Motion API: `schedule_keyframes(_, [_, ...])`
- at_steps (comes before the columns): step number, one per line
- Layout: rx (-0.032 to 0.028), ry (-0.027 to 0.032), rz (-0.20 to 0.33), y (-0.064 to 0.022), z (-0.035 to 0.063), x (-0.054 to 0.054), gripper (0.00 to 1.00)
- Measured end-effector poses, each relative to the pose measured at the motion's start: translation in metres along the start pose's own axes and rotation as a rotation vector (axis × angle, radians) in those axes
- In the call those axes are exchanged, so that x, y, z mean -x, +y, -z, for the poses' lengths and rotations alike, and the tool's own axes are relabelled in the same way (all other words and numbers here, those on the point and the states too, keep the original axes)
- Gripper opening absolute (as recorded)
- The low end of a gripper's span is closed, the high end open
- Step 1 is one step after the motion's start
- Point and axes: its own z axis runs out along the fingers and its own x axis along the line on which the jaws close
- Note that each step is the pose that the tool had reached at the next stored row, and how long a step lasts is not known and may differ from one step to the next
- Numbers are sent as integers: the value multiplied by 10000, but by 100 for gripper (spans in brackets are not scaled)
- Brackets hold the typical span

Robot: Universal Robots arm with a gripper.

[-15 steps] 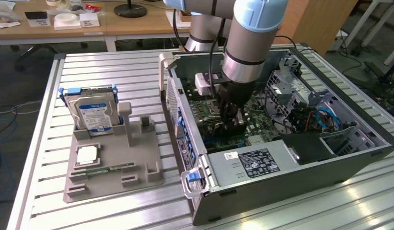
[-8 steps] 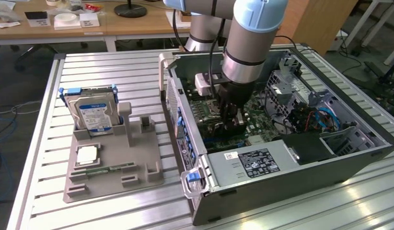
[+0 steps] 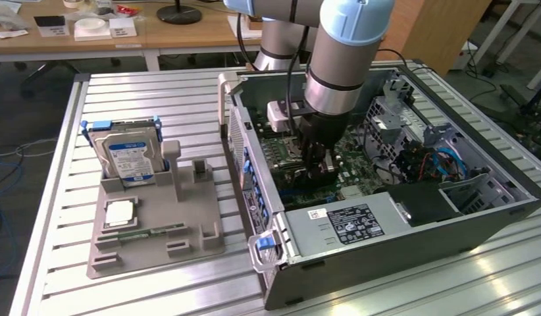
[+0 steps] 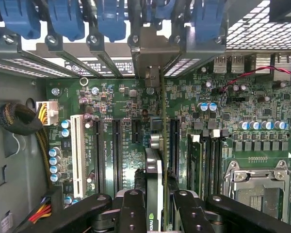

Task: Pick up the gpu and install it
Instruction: 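Insert the gpu into the slot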

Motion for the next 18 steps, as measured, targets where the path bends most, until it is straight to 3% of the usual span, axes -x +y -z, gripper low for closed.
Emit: schedule_keyframes(18, [0,4,0,18,-13,-1,27])
